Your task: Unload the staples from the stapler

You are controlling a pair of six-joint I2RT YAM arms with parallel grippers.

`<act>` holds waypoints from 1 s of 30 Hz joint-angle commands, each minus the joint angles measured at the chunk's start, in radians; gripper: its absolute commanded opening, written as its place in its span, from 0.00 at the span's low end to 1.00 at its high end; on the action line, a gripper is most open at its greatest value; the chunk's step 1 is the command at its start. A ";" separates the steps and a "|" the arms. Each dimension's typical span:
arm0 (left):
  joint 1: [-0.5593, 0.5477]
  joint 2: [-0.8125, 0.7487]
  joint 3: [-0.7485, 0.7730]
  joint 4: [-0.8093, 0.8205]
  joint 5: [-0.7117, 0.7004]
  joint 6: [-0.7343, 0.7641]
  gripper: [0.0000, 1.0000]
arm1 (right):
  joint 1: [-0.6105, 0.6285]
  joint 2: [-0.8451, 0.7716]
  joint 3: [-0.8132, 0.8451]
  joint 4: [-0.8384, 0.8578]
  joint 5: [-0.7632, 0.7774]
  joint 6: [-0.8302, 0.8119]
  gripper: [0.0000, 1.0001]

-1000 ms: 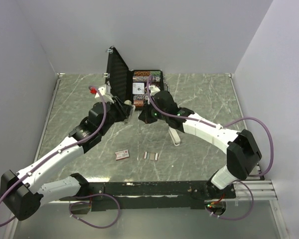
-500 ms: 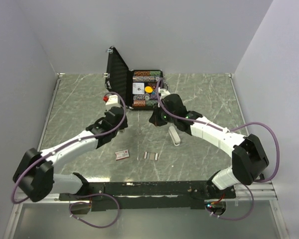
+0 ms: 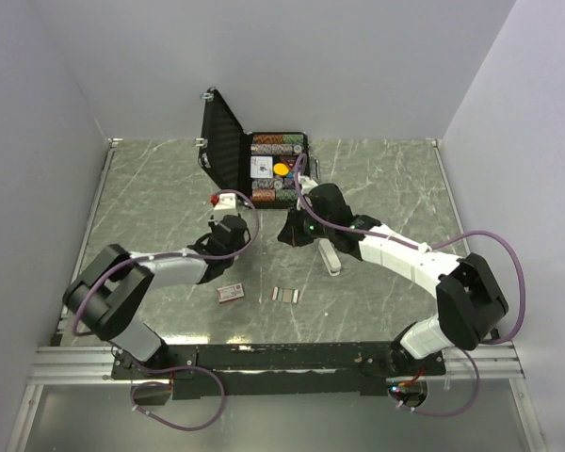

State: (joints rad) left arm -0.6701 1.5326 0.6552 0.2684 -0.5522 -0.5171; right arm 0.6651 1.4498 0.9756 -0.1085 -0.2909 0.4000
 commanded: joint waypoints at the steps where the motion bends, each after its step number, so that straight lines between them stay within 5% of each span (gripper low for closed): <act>1: -0.002 0.081 0.050 0.152 -0.069 0.066 0.01 | 0.002 -0.048 -0.026 0.038 -0.013 0.010 0.00; 4: -0.002 0.109 0.040 0.212 -0.068 0.084 0.01 | 0.002 -0.054 -0.034 0.032 -0.011 0.010 0.00; 7: -0.002 0.115 0.049 0.216 -0.057 0.089 0.07 | 0.002 -0.069 -0.041 0.026 0.001 0.007 0.16; 13: 0.000 0.095 0.067 0.157 -0.045 0.072 0.51 | 0.002 -0.085 -0.046 0.006 0.025 -0.004 0.33; 18: -0.002 0.064 0.078 0.098 -0.055 0.065 0.71 | 0.001 -0.095 -0.051 0.007 0.032 -0.001 0.36; 25: -0.039 -0.129 0.118 -0.035 0.024 0.038 0.75 | -0.019 -0.207 -0.038 -0.095 0.134 -0.021 0.43; 30: -0.059 -0.207 0.162 -0.066 0.291 0.150 0.77 | -0.074 -0.333 -0.038 -0.209 0.177 -0.027 0.53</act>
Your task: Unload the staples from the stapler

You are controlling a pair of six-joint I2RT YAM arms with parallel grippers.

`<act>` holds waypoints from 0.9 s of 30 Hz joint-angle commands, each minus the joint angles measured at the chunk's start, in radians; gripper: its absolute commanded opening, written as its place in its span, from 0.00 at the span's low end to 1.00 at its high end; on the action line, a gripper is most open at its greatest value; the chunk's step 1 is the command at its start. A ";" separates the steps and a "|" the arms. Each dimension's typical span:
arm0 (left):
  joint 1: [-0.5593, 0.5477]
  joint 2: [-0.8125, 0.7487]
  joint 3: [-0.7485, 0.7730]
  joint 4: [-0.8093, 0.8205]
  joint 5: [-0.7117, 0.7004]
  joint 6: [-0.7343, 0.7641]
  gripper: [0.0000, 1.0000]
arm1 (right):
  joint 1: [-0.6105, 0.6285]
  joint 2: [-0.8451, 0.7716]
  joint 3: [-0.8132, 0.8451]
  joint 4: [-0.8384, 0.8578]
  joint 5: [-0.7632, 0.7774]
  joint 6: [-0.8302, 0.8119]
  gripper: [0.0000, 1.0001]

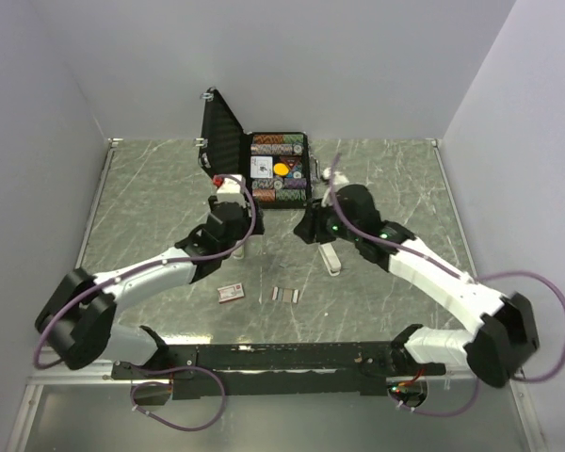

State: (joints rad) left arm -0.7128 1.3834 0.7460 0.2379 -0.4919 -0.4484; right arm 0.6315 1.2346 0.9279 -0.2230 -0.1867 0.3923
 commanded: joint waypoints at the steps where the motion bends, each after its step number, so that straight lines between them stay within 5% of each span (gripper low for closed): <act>1: -0.016 -0.066 0.081 -0.037 0.287 0.106 0.78 | -0.049 -0.136 0.015 -0.140 0.094 -0.024 0.55; 5: -0.016 -0.067 0.139 -0.031 0.429 0.178 0.78 | -0.075 -0.179 0.048 -0.307 0.159 -0.049 0.61; 8: -0.017 -0.020 0.197 -0.026 0.455 0.218 0.78 | -0.076 -0.214 0.010 -0.354 0.145 -0.033 0.57; 11: -0.017 0.061 0.262 0.012 0.499 0.250 0.77 | -0.078 -0.250 -0.064 -0.354 0.084 -0.001 0.41; 15: -0.017 0.211 0.395 0.038 0.604 0.244 0.71 | -0.073 -0.285 -0.173 -0.319 0.079 0.055 0.06; 16: -0.016 0.253 0.427 0.032 0.625 0.244 0.68 | -0.073 -0.288 -0.201 -0.303 0.069 0.069 0.00; 23: -0.016 0.557 0.656 -0.017 0.749 0.214 0.29 | -0.042 -0.250 -0.319 -0.190 0.101 0.149 0.00; 27: -0.022 0.664 0.685 0.070 0.858 0.163 0.16 | -0.038 -0.175 -0.343 -0.110 0.107 0.178 0.00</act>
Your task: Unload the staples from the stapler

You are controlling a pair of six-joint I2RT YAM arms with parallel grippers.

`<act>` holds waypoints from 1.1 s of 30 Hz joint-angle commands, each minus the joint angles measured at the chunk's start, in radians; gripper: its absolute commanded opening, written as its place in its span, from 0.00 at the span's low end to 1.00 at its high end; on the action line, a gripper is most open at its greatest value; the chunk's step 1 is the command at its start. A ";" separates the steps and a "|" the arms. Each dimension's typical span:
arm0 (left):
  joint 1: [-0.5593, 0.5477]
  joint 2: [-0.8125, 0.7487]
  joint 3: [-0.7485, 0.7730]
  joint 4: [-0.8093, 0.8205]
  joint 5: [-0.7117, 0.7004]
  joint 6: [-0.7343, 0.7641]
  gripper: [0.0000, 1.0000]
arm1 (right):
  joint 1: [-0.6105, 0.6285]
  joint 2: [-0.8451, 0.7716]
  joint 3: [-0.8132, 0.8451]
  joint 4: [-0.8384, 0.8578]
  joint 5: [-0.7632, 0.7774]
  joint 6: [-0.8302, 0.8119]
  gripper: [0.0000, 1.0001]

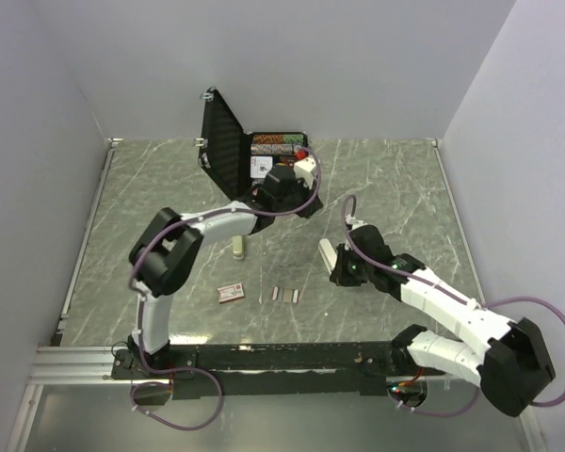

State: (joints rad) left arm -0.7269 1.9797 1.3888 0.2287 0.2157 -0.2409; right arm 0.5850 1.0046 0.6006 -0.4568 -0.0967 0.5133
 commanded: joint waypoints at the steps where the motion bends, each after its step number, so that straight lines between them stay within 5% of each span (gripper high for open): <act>1: -0.011 0.096 0.062 0.087 0.183 -0.050 0.14 | 0.009 0.080 -0.024 0.142 0.014 0.066 0.00; 13: -0.086 0.255 0.164 0.001 0.278 -0.024 0.01 | 0.001 0.285 0.017 0.248 0.118 0.163 0.00; 33: -0.089 0.102 -0.155 0.001 0.127 -0.070 0.01 | -0.160 0.374 0.123 0.227 0.233 0.061 0.00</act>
State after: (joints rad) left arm -0.8085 2.1590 1.3178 0.2481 0.3935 -0.2848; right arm 0.4332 1.3594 0.6640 -0.2455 0.1196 0.6189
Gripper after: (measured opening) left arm 0.014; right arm 0.008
